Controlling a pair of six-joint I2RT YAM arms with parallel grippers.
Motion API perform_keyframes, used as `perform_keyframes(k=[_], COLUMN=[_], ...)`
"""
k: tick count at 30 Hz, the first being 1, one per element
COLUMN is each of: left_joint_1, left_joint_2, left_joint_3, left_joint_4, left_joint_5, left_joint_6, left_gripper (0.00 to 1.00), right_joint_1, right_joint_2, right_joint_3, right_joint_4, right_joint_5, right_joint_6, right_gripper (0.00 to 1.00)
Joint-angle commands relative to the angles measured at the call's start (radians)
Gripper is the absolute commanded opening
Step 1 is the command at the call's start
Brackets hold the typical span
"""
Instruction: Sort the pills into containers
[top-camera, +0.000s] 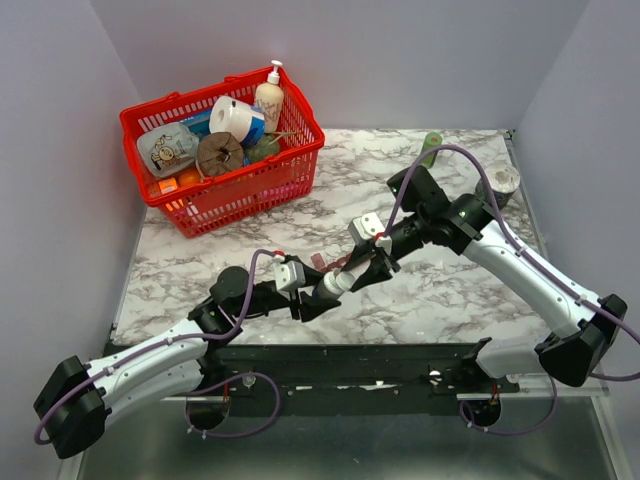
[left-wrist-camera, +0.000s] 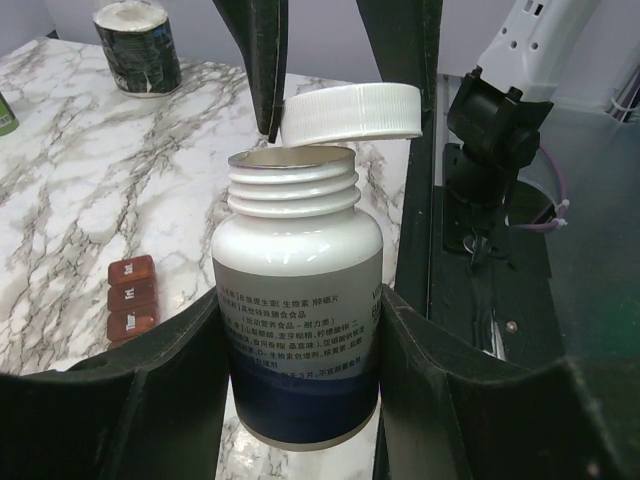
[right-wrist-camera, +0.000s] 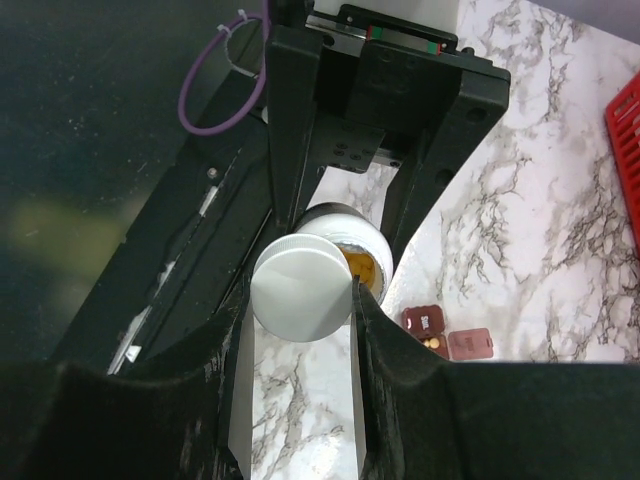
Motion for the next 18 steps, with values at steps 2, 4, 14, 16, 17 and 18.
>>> perform_keyframes(k=[2,4,14,16,17,18], left_joint_1=[0.001,0.001,0.001,0.001,0.001,0.001], left_joint_2=[0.013,0.014,-0.007,-0.012,-0.01,-0.006], left_joint_3=[0.037,0.037,0.031,0.032,0.035,0.037], left_joint_4=[0.07,0.07,0.057,0.052,0.049,0.046], left_joint_5=[0.054,0.057,0.06,0.054,0.052,0.052], left_joint_6=[-0.017,-0.017,-0.02,-0.015,-0.011,-0.009], left_gripper=[0.0,0.0,0.0,0.0,0.0,0.0], right_joint_1=[0.019,0.019,0.019,0.019,0.019,0.021], right_joint_2=[0.039,0.049,0.049,0.049,0.051,0.051], right_joint_3=[0.039,0.041,0.039,0.027,0.021,0.016], right_joint_4=[-0.002,0.001,0.001,-0.009,-0.016,-0.019], right_joint_5=[-0.012,0.006,0.112,0.121,0.115,0.104], right_joint_6=[0.023,0.024,0.014,0.001,-0.003,-0.006], right_gripper=[0.21,0.21,0.21,0.21,0.21,0.21])
